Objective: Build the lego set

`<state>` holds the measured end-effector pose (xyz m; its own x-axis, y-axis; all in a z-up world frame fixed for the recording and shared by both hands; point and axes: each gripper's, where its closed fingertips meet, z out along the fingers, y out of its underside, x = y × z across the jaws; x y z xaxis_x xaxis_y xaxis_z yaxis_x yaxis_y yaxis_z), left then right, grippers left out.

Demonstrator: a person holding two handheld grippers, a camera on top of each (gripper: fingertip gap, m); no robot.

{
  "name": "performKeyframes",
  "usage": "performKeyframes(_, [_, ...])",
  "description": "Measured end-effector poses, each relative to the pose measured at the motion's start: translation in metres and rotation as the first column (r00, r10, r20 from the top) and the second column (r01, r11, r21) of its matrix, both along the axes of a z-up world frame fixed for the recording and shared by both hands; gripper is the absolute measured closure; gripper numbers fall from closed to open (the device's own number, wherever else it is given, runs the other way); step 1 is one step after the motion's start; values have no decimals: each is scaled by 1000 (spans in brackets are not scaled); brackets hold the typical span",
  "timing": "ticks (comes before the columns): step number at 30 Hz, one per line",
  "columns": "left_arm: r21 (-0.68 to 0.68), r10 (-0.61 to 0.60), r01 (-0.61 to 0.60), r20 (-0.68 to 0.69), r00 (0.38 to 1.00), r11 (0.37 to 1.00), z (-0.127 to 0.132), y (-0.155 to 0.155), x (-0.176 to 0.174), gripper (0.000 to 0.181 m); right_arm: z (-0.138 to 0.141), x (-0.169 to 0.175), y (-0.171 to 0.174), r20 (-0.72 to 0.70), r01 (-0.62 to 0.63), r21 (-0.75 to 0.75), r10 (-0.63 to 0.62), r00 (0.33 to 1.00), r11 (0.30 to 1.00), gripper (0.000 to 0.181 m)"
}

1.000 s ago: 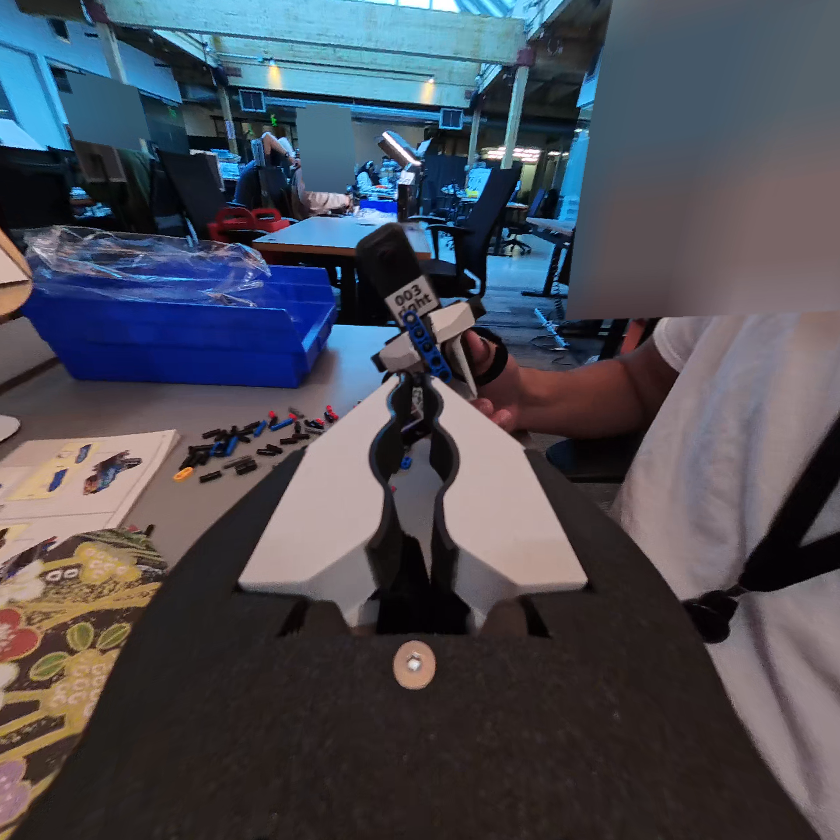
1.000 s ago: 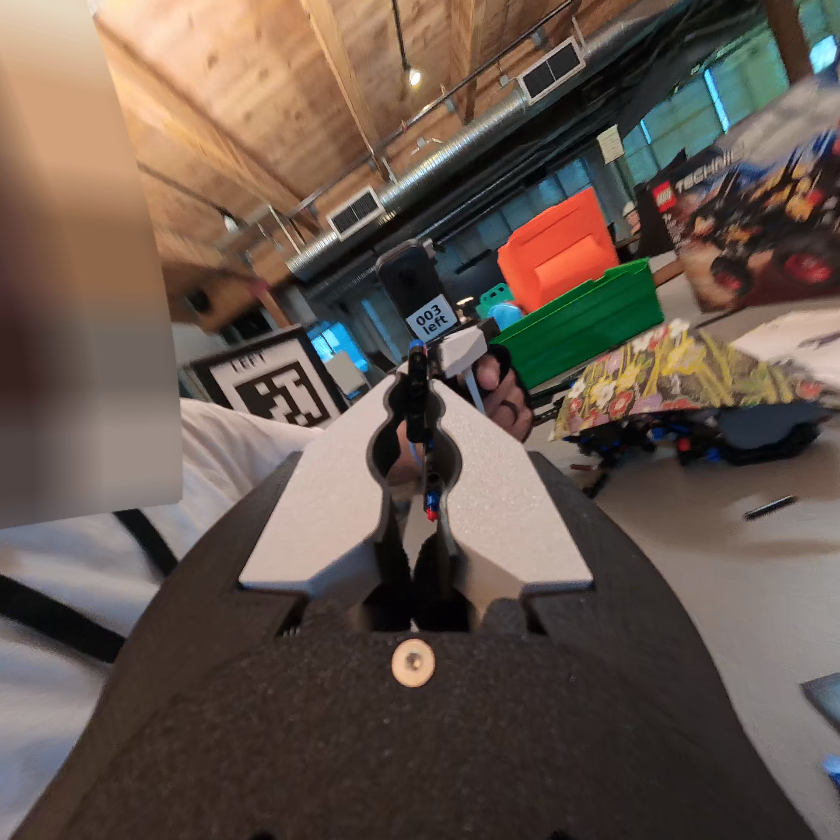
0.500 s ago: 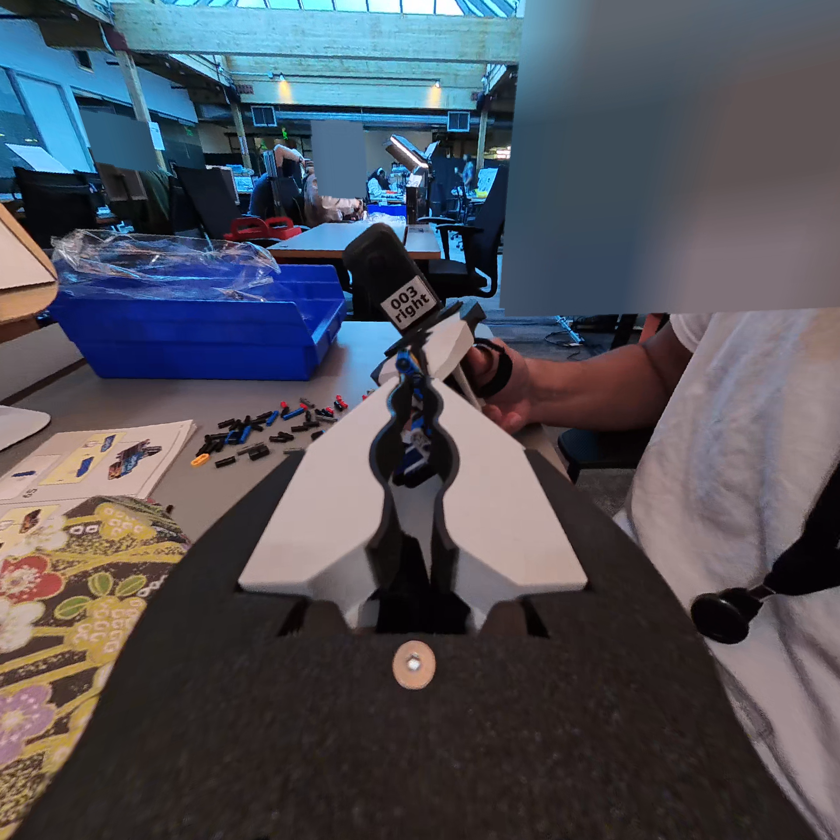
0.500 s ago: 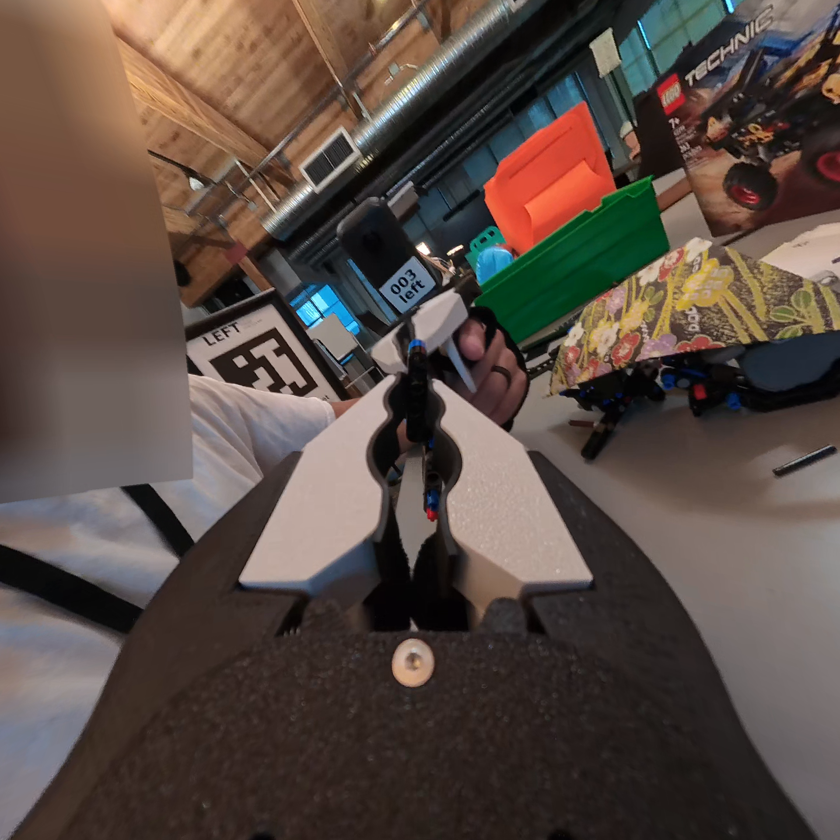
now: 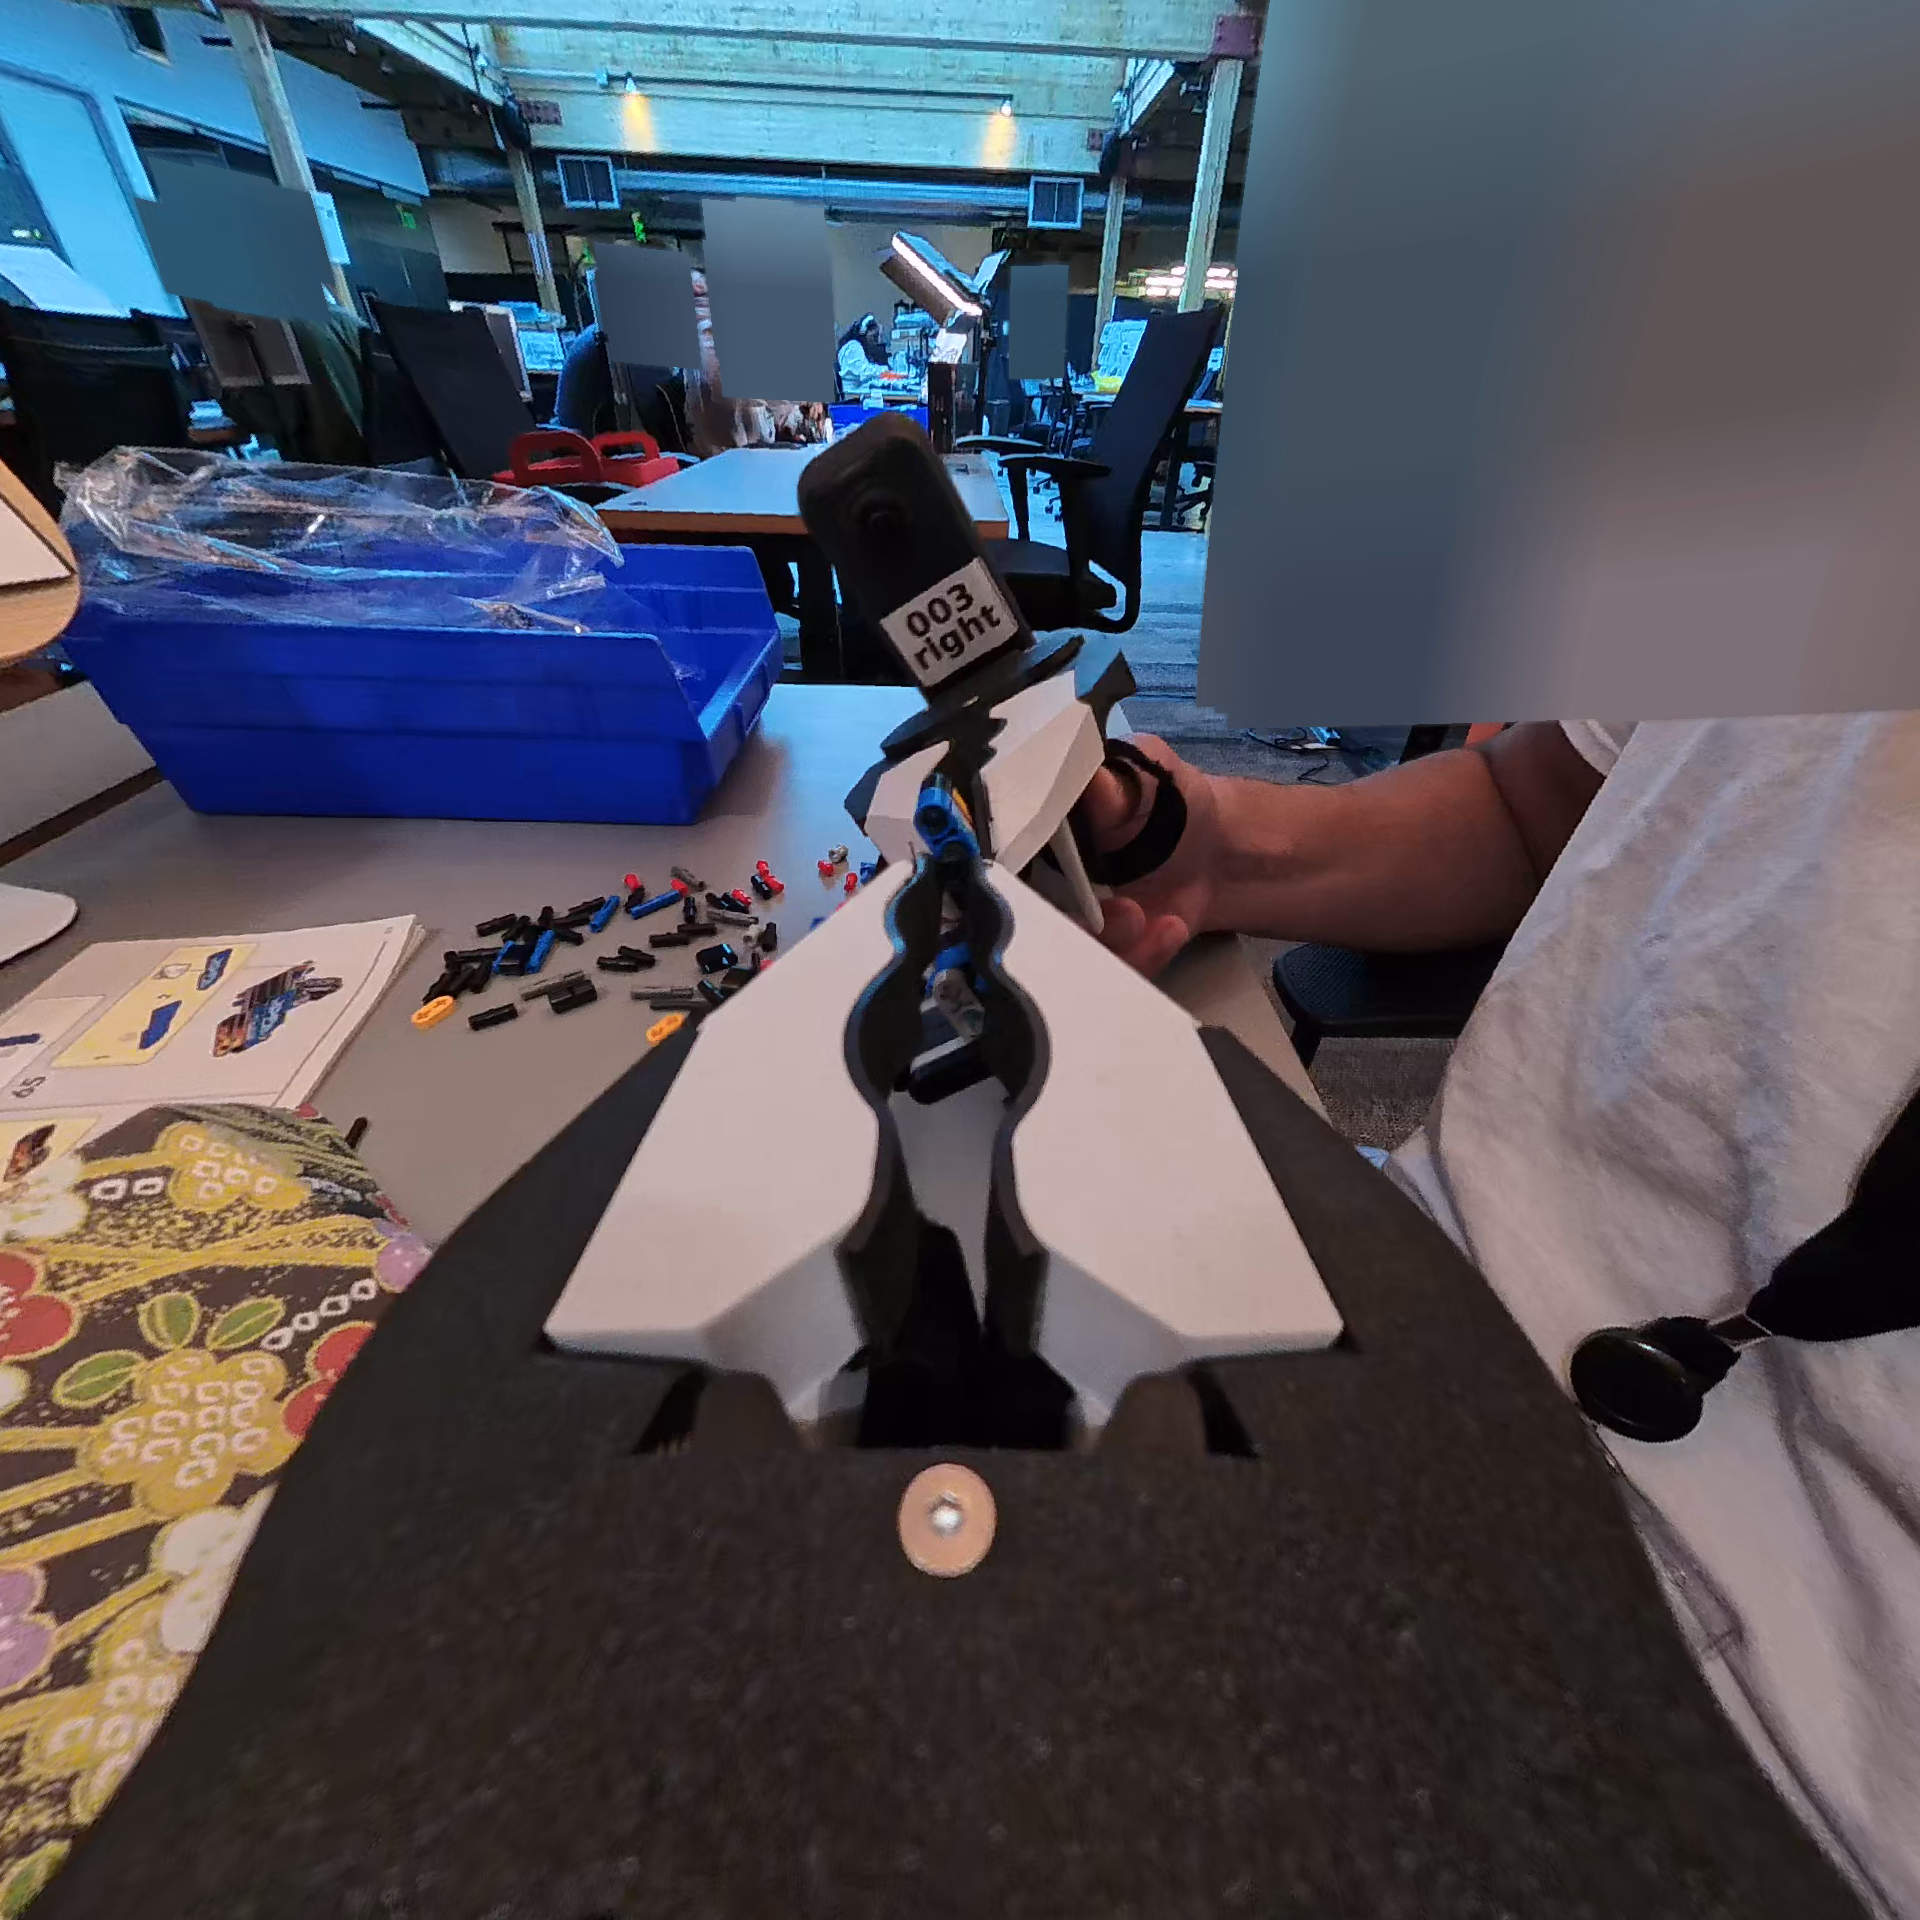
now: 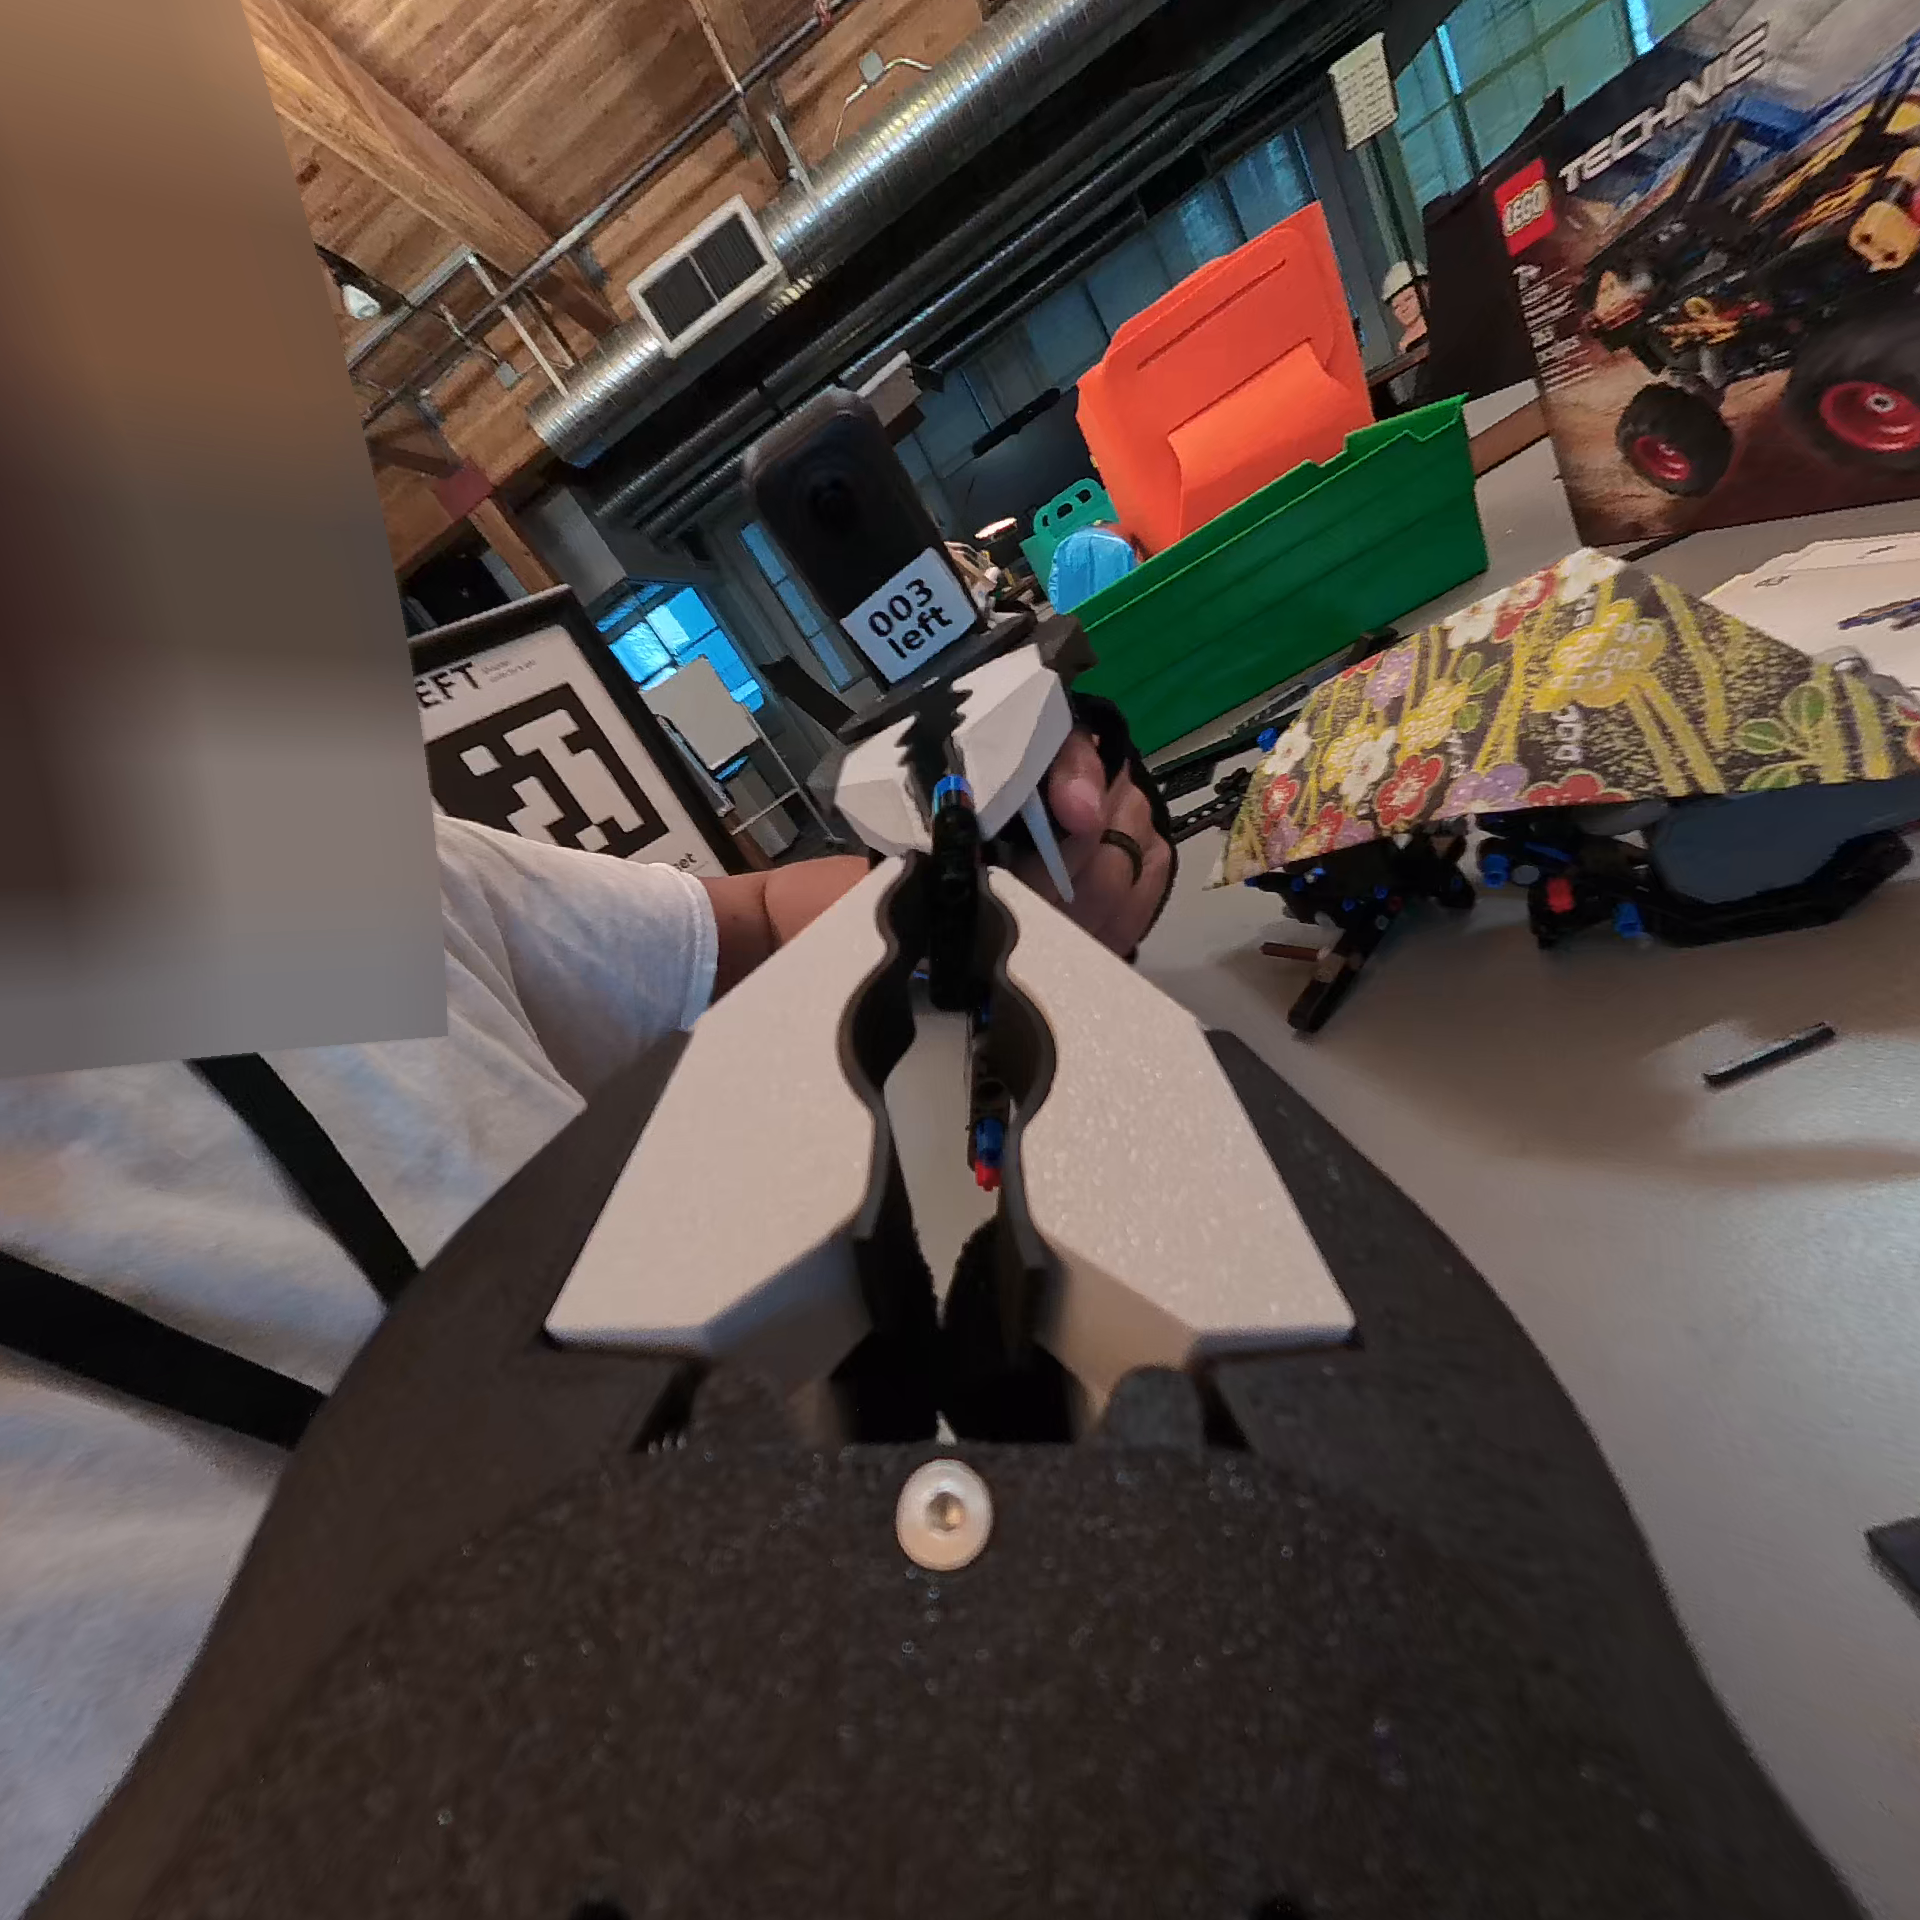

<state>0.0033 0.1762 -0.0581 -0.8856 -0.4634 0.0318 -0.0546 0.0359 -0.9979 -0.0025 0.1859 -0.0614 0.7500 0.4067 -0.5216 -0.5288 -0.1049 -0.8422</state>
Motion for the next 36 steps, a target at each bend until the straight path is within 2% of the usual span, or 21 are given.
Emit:
performKeyframes(7, [46,9,-9,10,1000,999,-7,-1,1,179,-2,1,-2,-75,-35,-15,33,997,999,175])
performKeyframes(11, [219,7,-14,33,999,976,-22,1,1,179,-17,1,-2,27,-7,-98,10,1000,995,175])
performKeyframes(18, [351,-5,-16,58,998,936,-36,0,-2,180,-29,-2,-4,110,-7,-161,25,994,987,175])
performKeyframes(20, [417,-10,-24,79,997,908,-45,-1,-2,180,-32,-3,-4,127,-2,-172,24,992,985,175])
performKeyframes(21, [445,-28,-7,73,997,896,-52,-6,-5,180,-30,-10,-3,120,-39,-163,59,991,986,175])
performKeyframes(24, [549,32,-123,173,984,827,-61,1,5,180,-43,-3,3,178,33,-225,8,984,974,175])
performKeyframes(27, [545,18,-78,115,993,834,-68,2,4,180,-49,-3,3,180,26,-256,21,983,966,175])
performKeyframes(33, [563,16,-65,92,996,824,-72,9,6,180,-49,3,1,212,65,-250,-11,977,966,175])
performKeyframes(36, [612,0,24,-39,999,790,-86,20,-5,179,-43,12,-2,227,114,-216,-64,972,970,175])
